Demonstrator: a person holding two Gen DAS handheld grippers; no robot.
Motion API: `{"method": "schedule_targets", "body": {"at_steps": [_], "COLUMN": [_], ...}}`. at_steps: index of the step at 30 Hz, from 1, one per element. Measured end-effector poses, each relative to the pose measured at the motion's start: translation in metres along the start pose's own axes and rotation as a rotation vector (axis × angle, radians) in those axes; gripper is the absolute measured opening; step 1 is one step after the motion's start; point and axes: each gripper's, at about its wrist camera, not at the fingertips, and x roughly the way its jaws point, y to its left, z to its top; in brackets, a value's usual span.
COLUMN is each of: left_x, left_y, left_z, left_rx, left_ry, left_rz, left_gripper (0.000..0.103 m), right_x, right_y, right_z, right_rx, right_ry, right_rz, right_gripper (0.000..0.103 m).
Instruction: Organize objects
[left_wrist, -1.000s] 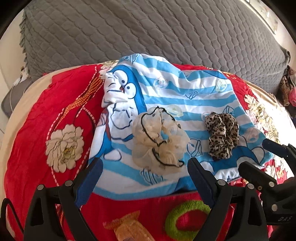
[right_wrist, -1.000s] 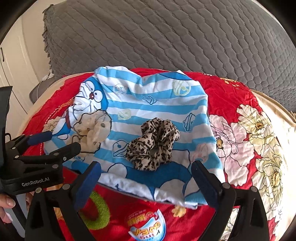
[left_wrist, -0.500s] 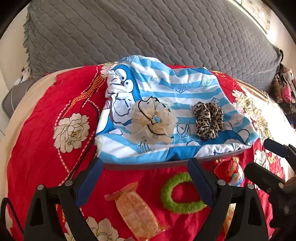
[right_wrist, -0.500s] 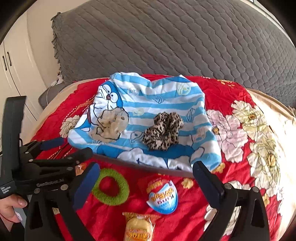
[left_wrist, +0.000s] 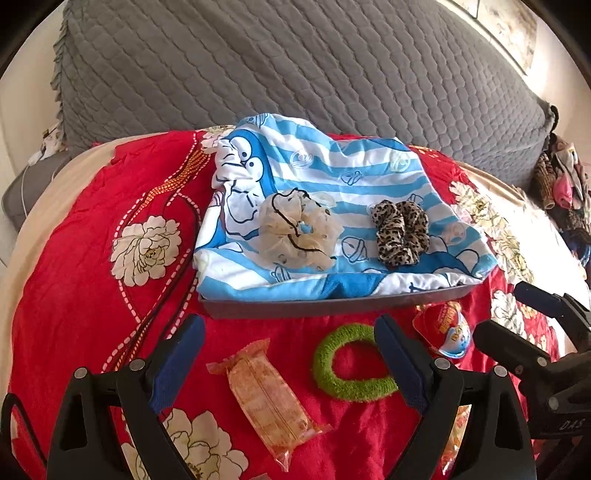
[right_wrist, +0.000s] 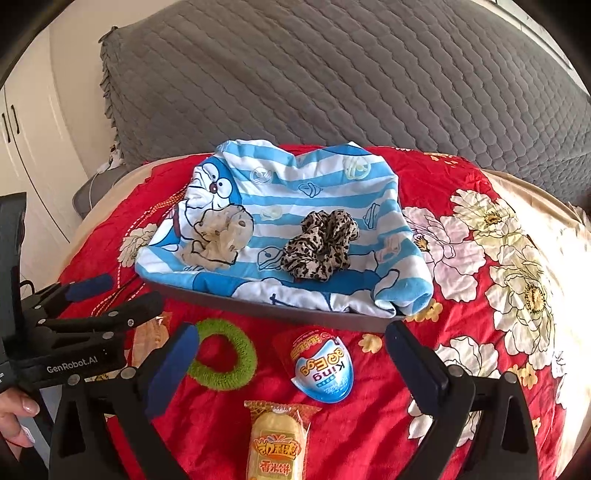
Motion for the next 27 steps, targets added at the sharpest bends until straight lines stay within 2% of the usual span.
{"method": "schedule_targets", "body": {"at_steps": [16,27], "left_x": [-0.016,-0.019], "left_y": [-0.007,-0.01], "left_z": [-0.026,-0.037], "left_rx": [0.014,0.023], "left_ry": [0.006,0.016], "left_rz": [0.001,0.003], "left_gripper": [0.093,0.093], "right_x": [-0.039,-0.04], "right_y": [0.004,0.002], "right_z": [-0.026,-0.032], "right_rx": [0.021,0.019], "right_ry": [-0.044,-0.035], "right_rz": [-0.007,-0.004], "right_gripper": [0.102,0.102]}}
